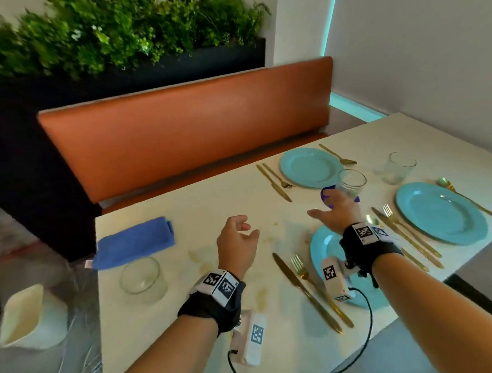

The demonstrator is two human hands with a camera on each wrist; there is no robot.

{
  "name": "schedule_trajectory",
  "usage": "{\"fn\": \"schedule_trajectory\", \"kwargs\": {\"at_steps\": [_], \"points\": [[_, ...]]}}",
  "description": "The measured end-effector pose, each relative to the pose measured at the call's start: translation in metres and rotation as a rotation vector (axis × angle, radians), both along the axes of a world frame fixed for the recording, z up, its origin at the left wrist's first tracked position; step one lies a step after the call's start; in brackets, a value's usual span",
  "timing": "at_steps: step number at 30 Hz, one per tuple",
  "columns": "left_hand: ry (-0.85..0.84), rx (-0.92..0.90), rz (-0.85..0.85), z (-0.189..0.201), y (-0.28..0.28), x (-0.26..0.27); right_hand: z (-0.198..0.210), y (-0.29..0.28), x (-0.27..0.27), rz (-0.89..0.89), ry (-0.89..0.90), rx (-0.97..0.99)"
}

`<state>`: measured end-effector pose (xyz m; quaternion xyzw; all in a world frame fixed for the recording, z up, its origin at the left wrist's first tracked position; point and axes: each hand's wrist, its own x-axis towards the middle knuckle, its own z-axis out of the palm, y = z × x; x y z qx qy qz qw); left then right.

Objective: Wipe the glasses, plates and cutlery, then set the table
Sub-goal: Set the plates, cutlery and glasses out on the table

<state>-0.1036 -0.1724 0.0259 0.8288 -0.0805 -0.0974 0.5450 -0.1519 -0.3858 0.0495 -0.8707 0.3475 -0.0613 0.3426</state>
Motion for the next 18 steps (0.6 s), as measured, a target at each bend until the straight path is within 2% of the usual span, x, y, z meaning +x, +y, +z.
{"fn": "schedule_trajectory", "kwargs": {"at_steps": [3,10,15,18], "points": [[-0.040,-0.008,0.101,0.002,0.054,-0.001,-0.010,0.063,0.010,0.108,0.015,0.051],[-0.104,0.063,0.343,-0.006,0.155,0.017,-0.053,0.192,0.046,0.442,0.187,0.116],[-0.069,0.114,0.428,-0.016,0.196,0.036,-0.085,0.265,0.068,0.589,0.247,0.164],[-0.048,0.135,0.463,-0.025,0.211,0.046,-0.100,0.288,0.079,0.602,0.249,0.192]]}}
